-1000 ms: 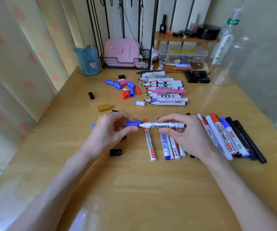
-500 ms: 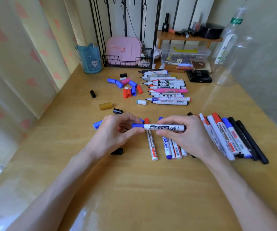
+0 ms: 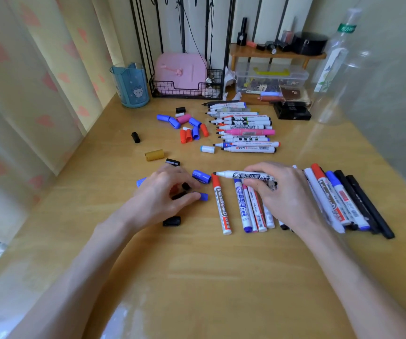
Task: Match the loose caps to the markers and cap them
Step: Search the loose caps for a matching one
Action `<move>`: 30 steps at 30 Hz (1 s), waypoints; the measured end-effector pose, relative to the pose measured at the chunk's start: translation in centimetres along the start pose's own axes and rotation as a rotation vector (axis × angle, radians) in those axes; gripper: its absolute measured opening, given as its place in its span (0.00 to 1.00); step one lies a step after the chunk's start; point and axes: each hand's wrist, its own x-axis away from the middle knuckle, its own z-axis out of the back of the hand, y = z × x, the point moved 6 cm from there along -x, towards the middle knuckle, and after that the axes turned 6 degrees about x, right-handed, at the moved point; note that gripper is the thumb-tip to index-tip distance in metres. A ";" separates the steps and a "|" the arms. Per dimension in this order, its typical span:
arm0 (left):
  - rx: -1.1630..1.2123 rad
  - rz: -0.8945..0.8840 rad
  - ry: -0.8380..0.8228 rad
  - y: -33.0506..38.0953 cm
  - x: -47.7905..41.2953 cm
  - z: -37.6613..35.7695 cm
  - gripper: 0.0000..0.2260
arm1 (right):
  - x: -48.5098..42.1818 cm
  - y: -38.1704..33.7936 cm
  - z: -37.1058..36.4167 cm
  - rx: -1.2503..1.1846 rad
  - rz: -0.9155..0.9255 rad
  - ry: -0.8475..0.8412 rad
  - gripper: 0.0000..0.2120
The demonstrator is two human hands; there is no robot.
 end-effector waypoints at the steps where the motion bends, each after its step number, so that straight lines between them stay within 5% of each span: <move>1: -0.004 -0.004 0.002 0.0 0.0 0.1 0.08 | 0.1 -0.2 -0.2 0.001 0.016 -0.005 0.07; 10: -0.267 0.076 -0.041 -1.1 0.7 1.7 0.11 | 0.3 -0.5 -1.2 0.003 0.060 -0.035 0.08; 30: 0.148 0.050 0.131 1.2 0.0 1.0 0.06 | 0.9 -2.4 -2.2 -0.049 0.252 -0.005 0.12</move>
